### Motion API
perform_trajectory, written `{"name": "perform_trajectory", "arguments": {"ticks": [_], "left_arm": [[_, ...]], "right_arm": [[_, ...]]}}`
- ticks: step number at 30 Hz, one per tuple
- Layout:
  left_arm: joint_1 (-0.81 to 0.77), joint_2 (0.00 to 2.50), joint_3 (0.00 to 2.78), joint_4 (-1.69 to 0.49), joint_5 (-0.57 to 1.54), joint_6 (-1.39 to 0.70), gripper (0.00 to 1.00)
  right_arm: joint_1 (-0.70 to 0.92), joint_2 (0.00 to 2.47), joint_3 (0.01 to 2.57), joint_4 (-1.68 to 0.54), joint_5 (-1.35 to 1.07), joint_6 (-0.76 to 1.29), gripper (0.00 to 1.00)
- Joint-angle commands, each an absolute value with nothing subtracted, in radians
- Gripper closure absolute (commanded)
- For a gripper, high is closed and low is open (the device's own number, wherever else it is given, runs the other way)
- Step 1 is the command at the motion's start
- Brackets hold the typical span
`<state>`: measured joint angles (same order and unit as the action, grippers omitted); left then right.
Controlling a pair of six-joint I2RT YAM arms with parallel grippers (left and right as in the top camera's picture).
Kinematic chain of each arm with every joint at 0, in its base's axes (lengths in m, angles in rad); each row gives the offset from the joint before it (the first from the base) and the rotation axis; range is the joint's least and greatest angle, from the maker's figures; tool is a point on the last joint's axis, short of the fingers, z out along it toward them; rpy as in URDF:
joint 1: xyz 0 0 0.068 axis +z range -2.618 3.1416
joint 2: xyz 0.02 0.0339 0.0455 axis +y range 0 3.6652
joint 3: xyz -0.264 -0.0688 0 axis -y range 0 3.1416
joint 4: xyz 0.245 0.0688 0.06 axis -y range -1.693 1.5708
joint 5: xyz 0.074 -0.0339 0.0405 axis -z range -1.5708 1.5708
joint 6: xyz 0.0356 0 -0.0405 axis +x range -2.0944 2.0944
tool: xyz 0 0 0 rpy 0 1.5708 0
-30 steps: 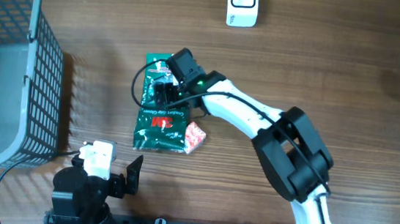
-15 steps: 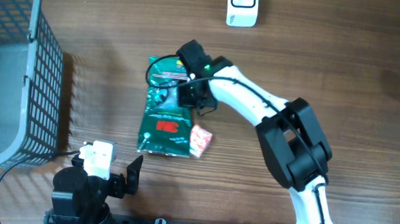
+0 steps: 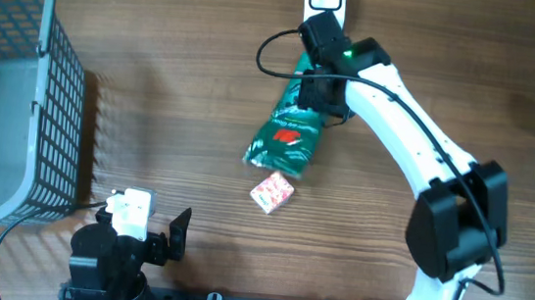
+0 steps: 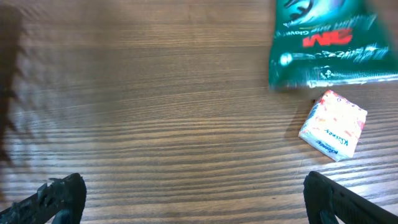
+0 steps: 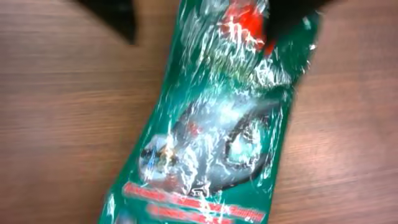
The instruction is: Scan the item barcode
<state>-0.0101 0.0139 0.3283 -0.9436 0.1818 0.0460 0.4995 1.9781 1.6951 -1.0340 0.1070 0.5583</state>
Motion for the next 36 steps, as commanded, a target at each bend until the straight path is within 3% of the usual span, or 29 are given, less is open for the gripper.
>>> {"name": "perform_trajectory", "arguments": {"ticks": [1,13,15,16,18,20,26,36], "left_arm": [[-0.004,0.007,0.327,-0.944,0.194,0.040,0.00],[-0.004,0.007,0.327,-0.944,0.194,0.040,0.00],[-0.004,0.007,0.327,-0.944,0.194,0.040,0.00],[-0.004,0.007,0.327,-0.944,0.194,0.040,0.00],[-0.004,0.007,0.327,-0.944,0.194,0.040,0.00],[-0.004,0.007,0.327,-0.944,0.194,0.040,0.00],[-0.004,0.007,0.327,-0.944,0.194,0.040,0.00],[-0.004,0.007,0.327,-0.944,0.194,0.040,0.00]], "right_arm": [[0.508,1.951,1.707,-1.049,0.150,0.530,0.00],[0.540,2.080,1.697,-0.716,0.080,0.525,0.02],[0.557,2.130,1.697,-0.747,0.062,0.523,0.09],[0.565,2.152,1.697,-0.775,0.057,0.523,0.19],[0.578,2.180,1.696,-0.829,0.058,0.522,0.29],[0.588,2.189,1.695,-0.867,0.058,0.522,0.33],[0.600,2.190,1.693,-0.992,0.081,0.497,0.33],[0.588,2.190,1.669,-1.175,0.358,0.508,0.32]]}}
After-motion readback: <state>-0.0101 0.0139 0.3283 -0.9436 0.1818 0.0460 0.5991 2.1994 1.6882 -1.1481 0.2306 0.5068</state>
